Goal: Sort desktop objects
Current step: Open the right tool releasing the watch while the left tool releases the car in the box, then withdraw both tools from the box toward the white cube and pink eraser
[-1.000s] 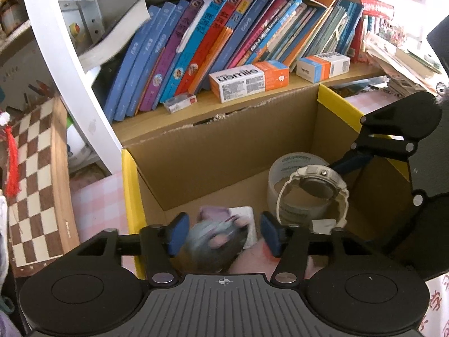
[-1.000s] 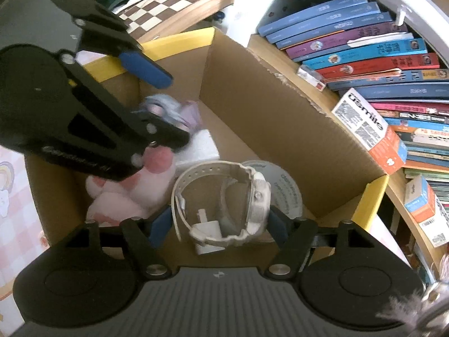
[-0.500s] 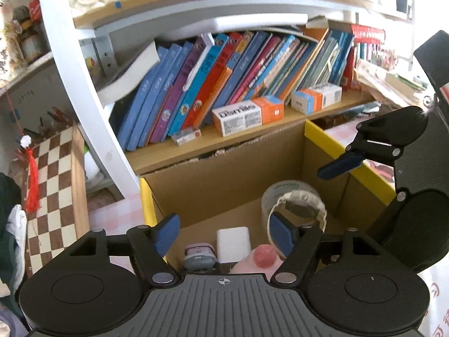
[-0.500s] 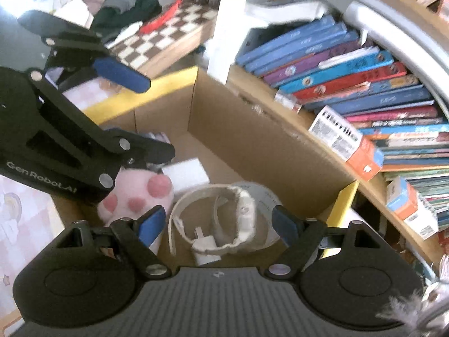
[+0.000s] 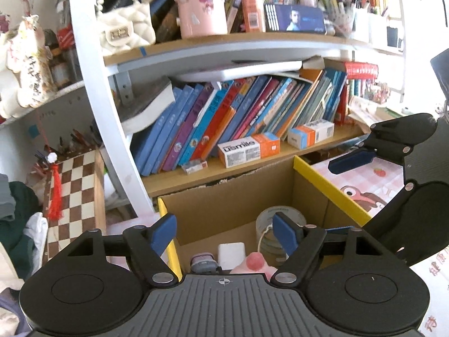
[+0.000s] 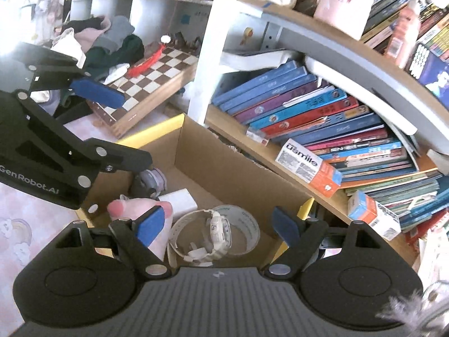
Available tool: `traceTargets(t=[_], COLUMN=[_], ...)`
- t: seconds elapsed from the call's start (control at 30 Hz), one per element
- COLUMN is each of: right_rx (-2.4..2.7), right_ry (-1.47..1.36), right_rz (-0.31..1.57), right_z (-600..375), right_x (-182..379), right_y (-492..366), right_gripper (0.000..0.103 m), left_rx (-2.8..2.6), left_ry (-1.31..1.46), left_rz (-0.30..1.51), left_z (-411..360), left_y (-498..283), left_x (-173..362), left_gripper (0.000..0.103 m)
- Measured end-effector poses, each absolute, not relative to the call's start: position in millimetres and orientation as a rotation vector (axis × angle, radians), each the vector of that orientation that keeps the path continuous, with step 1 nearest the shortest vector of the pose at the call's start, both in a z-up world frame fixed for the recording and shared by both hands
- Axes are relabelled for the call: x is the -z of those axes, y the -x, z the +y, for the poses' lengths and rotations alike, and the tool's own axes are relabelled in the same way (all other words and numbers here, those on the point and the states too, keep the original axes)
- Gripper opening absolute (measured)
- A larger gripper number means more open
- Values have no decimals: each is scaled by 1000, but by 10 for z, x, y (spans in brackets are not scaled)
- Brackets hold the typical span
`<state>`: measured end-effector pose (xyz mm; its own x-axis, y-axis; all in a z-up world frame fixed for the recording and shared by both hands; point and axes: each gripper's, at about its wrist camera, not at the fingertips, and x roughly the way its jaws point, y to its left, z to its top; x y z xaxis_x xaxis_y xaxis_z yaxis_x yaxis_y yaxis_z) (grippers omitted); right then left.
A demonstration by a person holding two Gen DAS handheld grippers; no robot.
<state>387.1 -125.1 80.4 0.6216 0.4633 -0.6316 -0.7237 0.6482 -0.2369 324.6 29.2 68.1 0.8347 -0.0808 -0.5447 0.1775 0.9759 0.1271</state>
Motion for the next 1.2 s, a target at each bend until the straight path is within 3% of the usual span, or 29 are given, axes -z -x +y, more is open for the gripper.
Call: traceTargets(t=[0.57, 1.2], right_rx=[-583, -474], right_ry=[391, 245], right_rz=[513, 558], right_z=[-1517, -1833], right_x=[-1025, -805], right_y=[-3138, -2344], right_gripper=[86, 91], left_rx=[113, 92], left_ry=[-150, -134], left_rz=[494, 497], left_z=[498, 616], left_y=[-2422, -1689], left_x=[-843, -709], left_gripper=[82, 83])
